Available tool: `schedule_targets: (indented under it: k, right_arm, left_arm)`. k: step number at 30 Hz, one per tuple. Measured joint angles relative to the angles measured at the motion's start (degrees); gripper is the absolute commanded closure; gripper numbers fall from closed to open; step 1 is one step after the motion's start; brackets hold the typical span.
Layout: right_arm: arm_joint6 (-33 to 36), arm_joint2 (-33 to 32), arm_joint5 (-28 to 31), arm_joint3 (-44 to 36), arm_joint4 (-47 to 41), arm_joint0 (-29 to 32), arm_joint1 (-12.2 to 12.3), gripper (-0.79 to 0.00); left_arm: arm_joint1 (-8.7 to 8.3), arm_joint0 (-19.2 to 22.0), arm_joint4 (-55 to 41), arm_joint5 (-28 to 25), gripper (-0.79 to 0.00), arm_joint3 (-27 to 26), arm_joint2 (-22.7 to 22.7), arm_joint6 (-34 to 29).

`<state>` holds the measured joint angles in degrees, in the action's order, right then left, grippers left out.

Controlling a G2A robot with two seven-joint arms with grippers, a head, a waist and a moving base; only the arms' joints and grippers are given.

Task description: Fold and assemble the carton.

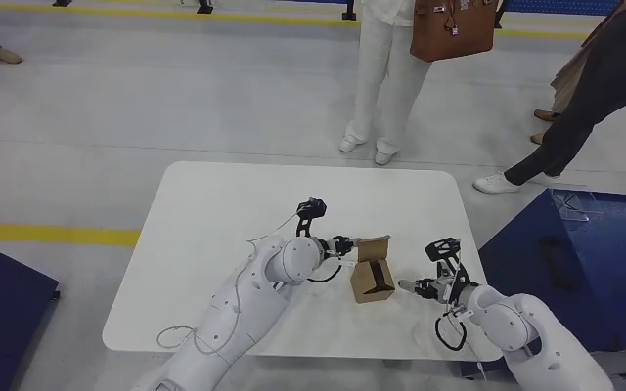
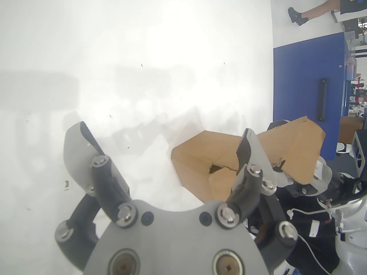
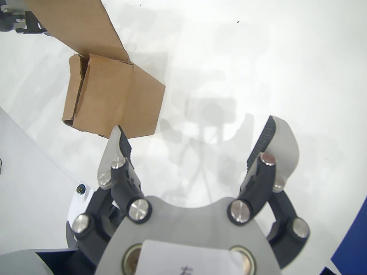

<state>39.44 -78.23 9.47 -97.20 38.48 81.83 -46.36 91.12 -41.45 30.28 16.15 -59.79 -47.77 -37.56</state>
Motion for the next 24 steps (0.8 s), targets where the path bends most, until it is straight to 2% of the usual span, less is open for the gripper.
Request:
schedule_targets:
  k: [5,7,17,24]
  right_arm:
    - [3.33,-1.35,7.23,-1.09,3.62,2.94,0.7,-0.785]
    - [3.43,-1.22,7.49,-1.58,4.78,3.62,0.72,-0.785]
    - [0.9,4.49,1.14,-0.4,4.58,0.28,-1.04,-0.785]
    - [-0.98,6.03,-2.0,1.89,6.97,-2.09,-1.83,-0.785]
  left_arm:
    - [-0.56,-1.81,1.56,0.49,-0.785,-3.49,-0.68,-1.36]
    - [-0.72,-2.33,2.1,0.78,-0.785,-4.61,-0.87,-1.79]
    - [-1.17,-4.41,3.52,0.53,-0.785,-8.53,-1.26,-4.01]
    - [-1.27,-5.56,5.03,0.17,-0.785,-10.57,-0.6,-4.96]
